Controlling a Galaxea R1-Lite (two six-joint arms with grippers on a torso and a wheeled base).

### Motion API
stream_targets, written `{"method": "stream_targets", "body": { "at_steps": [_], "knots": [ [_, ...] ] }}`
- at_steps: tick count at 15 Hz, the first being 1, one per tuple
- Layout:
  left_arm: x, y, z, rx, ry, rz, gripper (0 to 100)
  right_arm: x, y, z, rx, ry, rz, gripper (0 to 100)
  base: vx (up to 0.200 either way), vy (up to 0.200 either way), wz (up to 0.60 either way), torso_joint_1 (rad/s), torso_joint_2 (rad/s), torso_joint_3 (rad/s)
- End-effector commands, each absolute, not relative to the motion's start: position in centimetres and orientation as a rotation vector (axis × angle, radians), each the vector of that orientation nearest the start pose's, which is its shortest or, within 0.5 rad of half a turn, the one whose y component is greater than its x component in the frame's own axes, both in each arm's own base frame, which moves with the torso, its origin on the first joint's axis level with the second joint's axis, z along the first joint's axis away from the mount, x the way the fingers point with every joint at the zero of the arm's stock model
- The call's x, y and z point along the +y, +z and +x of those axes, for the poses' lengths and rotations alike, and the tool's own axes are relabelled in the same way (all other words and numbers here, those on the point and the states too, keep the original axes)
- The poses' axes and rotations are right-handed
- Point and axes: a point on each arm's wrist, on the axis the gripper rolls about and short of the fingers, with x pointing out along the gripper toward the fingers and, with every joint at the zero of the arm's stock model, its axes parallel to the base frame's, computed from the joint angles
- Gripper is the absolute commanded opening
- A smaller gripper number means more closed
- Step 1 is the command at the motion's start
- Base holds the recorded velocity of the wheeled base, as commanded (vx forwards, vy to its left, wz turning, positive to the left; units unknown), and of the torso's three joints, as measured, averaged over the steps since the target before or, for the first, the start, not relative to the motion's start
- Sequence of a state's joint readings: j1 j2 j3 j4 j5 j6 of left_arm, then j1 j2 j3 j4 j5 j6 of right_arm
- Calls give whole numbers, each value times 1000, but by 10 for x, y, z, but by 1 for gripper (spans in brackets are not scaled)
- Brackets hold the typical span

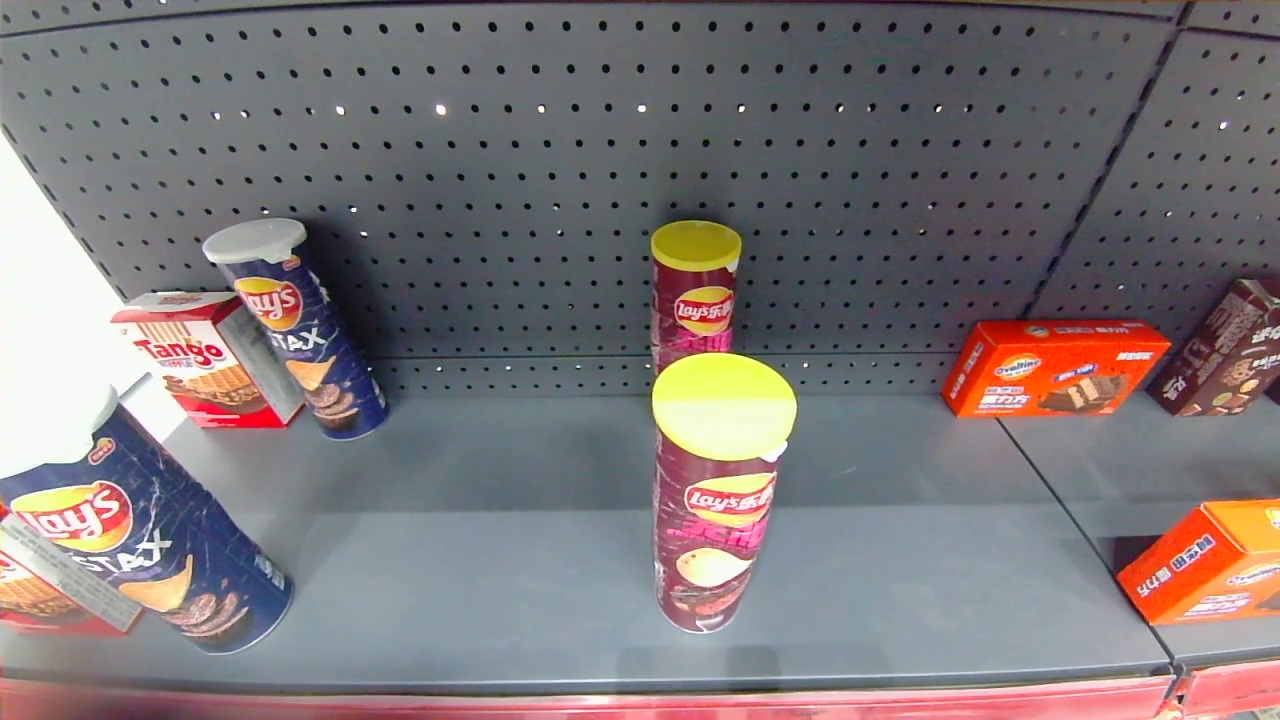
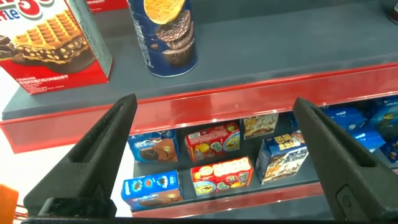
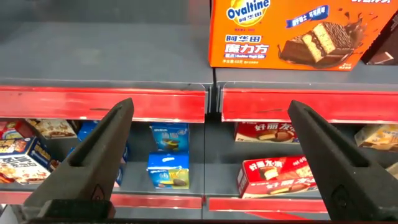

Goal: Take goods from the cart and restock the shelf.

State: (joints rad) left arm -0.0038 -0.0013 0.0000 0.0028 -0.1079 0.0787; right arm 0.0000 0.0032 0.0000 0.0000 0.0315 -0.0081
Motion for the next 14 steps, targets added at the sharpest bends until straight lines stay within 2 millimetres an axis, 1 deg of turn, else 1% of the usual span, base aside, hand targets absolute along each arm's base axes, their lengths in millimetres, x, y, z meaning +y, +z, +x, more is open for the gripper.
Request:
{"method": "stream_targets", "body": {
  "at_steps": [1,8,10,11,14],
  "knots": [
    [-2,75,-23,-1,-107,76,100,1,76,-23,3,32,-8,100,0,0,0,0,0,0],
    [-2,75,-23,-1,-107,70,100,1,76,-23,3,32,-8,100,0,0,0,0,0,0],
    [-2,75,-23,1,-80,60,100,1,76,-23,3,32,-8,100,0,0,0,0,0,0],
    [-1,75,-23,1,-72,60,100,1,76,-23,3,32,-8,100,0,-200,0,7,-2,2],
    [-1,75,-23,0,-71,35,100,1,76,-23,3,32,-8,100,0,0,0,0,0,0]
  ]
}}
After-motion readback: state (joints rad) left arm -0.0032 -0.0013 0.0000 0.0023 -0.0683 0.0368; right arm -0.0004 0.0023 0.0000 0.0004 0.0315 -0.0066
